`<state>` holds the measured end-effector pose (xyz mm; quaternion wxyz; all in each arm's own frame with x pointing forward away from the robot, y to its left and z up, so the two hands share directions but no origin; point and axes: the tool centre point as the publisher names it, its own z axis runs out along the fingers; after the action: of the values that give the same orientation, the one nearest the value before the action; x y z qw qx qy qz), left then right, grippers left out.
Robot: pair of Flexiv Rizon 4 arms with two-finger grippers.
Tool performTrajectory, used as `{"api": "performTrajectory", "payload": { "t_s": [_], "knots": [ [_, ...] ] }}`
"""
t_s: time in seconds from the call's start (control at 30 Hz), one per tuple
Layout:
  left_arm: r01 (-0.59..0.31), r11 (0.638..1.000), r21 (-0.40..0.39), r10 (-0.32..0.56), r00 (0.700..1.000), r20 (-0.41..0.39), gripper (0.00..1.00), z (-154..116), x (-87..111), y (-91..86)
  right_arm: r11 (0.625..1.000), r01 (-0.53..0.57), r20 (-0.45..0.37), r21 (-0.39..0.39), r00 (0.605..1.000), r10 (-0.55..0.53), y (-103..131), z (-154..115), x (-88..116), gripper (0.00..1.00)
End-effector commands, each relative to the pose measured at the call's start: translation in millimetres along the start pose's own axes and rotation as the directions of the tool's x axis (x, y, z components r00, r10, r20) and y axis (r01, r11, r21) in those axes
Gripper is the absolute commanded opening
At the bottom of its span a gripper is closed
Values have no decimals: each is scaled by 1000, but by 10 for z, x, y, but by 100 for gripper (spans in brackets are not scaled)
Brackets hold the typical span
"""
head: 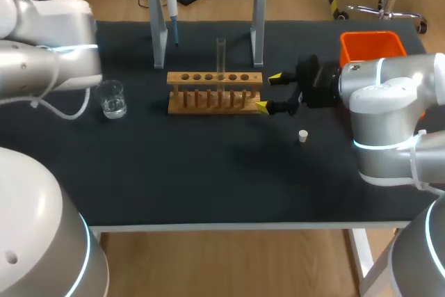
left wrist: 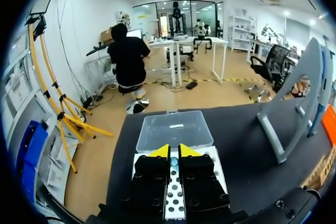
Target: Invert the test tube, pick up the pipette, mount the tip to pipette, aspirate from beaker and dispense into the tube, eject the tip, return the pipette, and cap with the stopper.
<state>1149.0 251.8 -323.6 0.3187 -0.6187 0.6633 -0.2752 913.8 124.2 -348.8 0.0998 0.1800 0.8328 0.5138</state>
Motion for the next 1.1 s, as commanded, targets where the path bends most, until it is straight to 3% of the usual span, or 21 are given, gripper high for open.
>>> {"api": "performTrajectory", "payload": {
  "t_s": [0.03,0.33,0.7,1.1],
  "knots": [
    [-13,1000,1,13,1000,7,0,-6,39,-6,1000,0,-3,1,1000,0,-1,-9,-6,100],
    [-78,997,-12,78,996,31,0,-13,92,-39,1000,0,-3,1,1000,0,-1,-9,-6,100],
    [-68,998,-4,68,997,41,0,-66,78,-88,1000,0,-3,1,1000,0,-1,-9,-6,100],
    [-74,997,34,72,996,60,0,-262,51,-255,1000,0,-3,1,1000,0,-1,-9,-6,100]
  ]
}}
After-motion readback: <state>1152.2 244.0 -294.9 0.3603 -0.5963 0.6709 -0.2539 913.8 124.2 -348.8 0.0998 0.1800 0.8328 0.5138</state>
